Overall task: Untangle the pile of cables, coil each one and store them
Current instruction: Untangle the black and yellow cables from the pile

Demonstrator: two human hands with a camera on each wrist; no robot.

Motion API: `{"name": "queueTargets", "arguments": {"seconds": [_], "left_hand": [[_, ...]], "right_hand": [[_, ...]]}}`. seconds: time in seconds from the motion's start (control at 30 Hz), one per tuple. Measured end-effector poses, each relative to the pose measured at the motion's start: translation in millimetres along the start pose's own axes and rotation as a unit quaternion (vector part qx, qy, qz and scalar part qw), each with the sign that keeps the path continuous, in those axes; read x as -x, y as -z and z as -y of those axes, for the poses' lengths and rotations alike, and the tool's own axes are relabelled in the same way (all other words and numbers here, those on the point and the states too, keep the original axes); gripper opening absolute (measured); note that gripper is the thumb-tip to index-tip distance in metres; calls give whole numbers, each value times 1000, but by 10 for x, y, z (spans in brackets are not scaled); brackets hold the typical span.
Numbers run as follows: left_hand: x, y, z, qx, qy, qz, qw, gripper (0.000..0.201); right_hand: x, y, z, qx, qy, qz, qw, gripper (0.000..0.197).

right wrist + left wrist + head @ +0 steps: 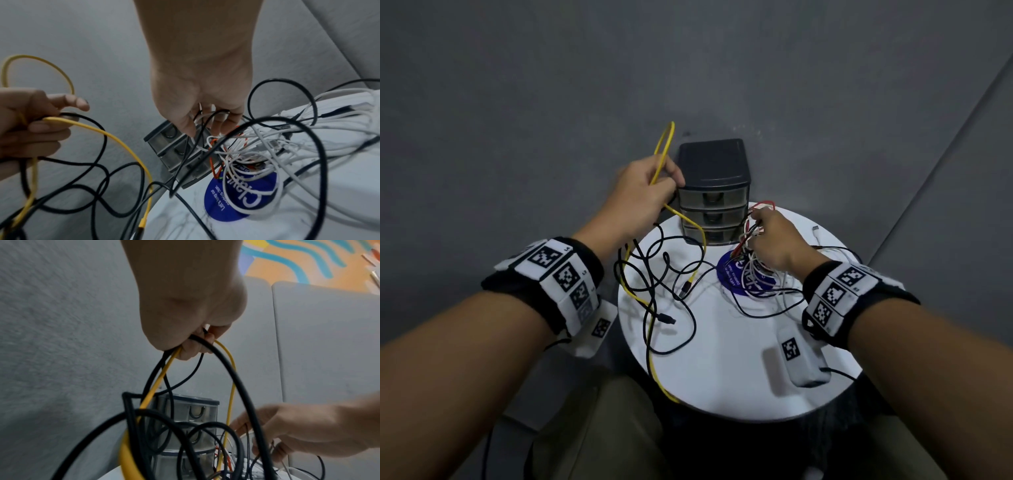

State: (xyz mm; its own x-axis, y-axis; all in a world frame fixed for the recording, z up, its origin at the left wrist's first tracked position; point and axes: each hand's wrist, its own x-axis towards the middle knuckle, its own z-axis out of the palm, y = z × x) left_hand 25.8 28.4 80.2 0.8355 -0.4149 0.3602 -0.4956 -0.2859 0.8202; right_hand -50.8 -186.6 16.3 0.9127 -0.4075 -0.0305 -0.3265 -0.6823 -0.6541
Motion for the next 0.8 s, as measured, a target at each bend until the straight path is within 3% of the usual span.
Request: {"name": "queueTargets", "arguments": {"seconds": [0.17, 0.37, 0.5, 0.8], "left_hand": [[-11, 29, -19, 2, 4, -24, 1000, 18], [-15, -18, -118, 43, -8, -29, 999, 18], [-40, -37, -160, 58, -11, -40, 997, 21], [-49, -56, -396, 159, -8, -63, 985, 26]], "right_hand": [[27, -36, 25, 62, 17, 17, 998, 57], [237, -148, 206, 185, 99, -80, 975, 52], [322, -249, 229, 160, 139, -5, 977, 39], [395, -391, 127, 168, 80, 119, 975, 25]]}}
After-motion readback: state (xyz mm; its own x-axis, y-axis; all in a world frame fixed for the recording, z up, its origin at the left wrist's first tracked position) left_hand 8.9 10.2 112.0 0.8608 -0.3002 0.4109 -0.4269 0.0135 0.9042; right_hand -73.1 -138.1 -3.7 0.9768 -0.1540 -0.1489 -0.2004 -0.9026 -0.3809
